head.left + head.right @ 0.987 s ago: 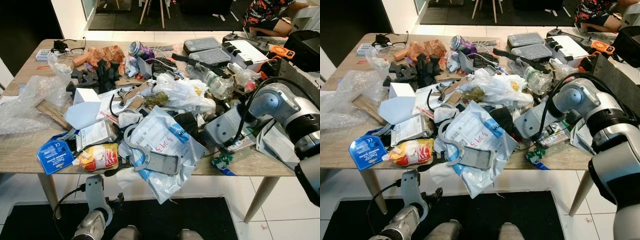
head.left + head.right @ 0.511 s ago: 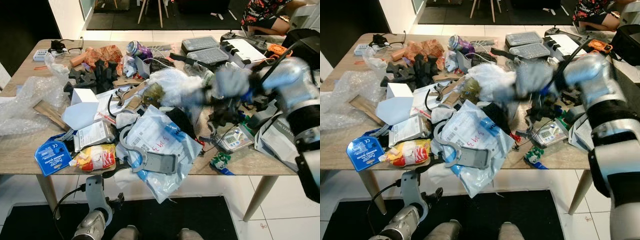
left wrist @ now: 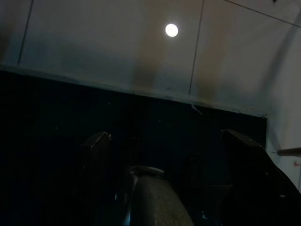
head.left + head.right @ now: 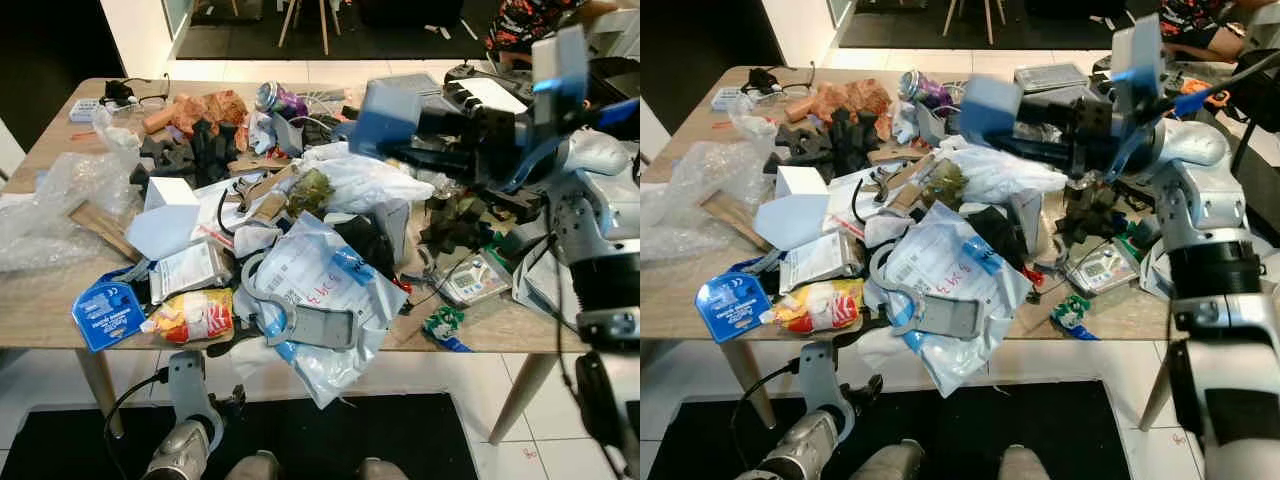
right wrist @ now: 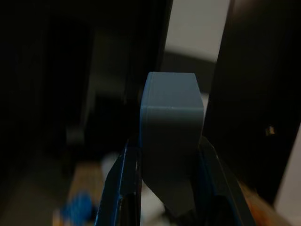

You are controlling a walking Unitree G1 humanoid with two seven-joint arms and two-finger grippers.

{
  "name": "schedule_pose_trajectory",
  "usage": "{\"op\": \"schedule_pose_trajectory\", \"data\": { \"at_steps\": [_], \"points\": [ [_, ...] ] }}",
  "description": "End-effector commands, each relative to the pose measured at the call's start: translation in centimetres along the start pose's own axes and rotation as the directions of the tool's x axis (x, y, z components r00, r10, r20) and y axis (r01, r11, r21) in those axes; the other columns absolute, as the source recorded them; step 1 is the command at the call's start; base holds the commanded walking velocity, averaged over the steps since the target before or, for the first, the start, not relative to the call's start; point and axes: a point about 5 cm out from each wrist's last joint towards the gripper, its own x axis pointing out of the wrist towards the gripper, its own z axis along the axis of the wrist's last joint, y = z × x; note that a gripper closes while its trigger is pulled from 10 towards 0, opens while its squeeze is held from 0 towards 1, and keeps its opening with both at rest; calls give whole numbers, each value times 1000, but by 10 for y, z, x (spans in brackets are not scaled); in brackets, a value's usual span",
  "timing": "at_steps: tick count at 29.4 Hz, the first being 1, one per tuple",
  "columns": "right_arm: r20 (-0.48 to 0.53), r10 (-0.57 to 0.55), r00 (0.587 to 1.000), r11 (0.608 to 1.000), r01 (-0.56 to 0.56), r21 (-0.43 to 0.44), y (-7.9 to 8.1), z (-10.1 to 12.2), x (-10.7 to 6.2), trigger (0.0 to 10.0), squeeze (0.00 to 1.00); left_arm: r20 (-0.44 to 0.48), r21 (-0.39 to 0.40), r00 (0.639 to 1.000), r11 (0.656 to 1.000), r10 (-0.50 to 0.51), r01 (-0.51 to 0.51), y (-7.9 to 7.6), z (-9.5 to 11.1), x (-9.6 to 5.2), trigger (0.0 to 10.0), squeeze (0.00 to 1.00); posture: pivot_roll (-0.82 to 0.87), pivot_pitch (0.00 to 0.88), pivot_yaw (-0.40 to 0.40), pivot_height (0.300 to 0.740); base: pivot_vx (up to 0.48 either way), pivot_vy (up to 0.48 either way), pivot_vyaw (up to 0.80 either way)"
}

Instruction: Picking trash to rubbish bin

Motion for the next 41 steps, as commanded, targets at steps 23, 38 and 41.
{"op": "schedule_pose_trajectory", "data": {
  "at_steps": [23,38,41],
  "points": [
    [-55,-339,939,911,343,228,5,-63,23,10000,0,-27,18,998,998,63,-62,7,-5,-2,10000,0,-20,81,7,740,-134,0,0],
    [-124,-317,940,917,337,212,9,-73,15,10000,0,-31,30,998,998,61,-60,6,-6,-2,10000,0,-18,82,4,740,-370,0,0],
    [-147,-320,936,917,345,202,9,-77,12,10000,0,-32,31,998,998,59,-58,6,-7,-2,10000,0,-18,82,4,740,-371,0,0]
  ]
}}
